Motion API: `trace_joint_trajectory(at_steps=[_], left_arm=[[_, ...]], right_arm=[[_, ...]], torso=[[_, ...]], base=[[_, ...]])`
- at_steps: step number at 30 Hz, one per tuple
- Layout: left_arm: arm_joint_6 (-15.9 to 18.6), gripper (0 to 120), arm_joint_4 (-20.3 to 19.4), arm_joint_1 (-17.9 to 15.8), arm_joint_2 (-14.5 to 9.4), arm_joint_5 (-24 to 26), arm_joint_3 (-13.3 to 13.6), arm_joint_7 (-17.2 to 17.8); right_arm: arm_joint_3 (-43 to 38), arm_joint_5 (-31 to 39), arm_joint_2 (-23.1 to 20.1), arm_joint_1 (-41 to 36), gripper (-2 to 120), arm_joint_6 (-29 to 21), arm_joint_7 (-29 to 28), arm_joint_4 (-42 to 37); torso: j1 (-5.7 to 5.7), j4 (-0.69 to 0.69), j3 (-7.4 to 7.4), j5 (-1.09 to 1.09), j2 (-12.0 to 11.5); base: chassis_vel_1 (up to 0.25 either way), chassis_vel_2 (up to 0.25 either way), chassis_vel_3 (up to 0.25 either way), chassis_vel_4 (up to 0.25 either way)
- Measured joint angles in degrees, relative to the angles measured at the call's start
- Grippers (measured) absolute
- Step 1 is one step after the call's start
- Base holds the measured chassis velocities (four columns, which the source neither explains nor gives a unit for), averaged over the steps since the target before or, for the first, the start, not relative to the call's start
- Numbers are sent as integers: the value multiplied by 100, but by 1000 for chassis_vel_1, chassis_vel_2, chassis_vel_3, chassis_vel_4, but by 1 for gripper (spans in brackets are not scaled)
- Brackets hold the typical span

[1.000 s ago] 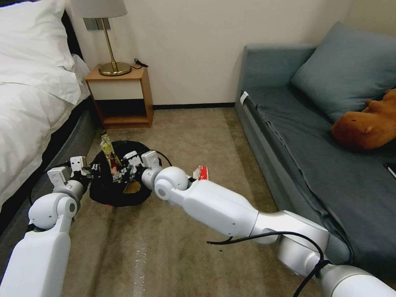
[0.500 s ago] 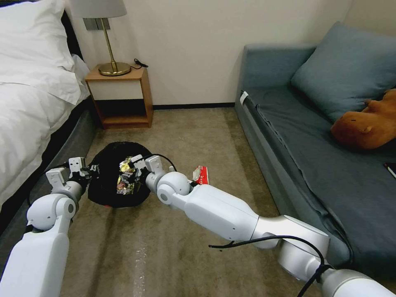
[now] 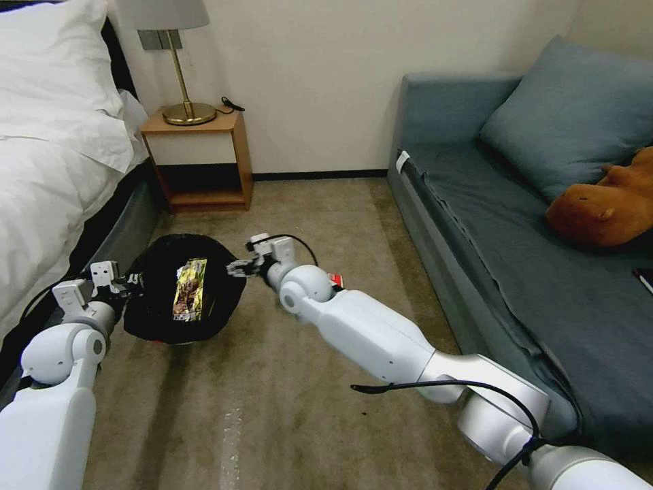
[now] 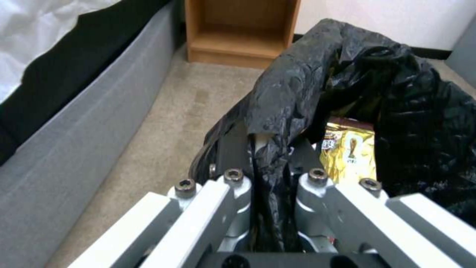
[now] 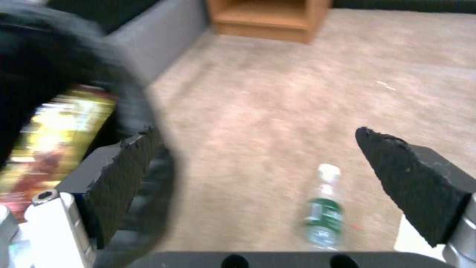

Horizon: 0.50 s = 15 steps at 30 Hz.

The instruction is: Pick up the trash bin, then pick up the garbage on the floor and place it into the trash bin.

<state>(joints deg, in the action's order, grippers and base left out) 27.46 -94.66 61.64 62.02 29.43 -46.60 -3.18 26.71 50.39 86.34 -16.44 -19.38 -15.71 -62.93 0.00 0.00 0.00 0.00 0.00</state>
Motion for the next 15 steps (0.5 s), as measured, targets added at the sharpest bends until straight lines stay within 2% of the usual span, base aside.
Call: trace_joint_trajectory(at_steps=[7,15], left_arm=[[-26,7,2,73,-84,50,-107,11],[-46,7,32,125,-51,44,-145,22]], right_arm=[[-268,-397,-154,-272,100,149,188,648],[-350,-822,-228,-723,100,227,368,952]], torso=[[0,-1,0,1,0],[0,1,0,1,0]], base=[[0,0,0,0],[0,0,0,0]])
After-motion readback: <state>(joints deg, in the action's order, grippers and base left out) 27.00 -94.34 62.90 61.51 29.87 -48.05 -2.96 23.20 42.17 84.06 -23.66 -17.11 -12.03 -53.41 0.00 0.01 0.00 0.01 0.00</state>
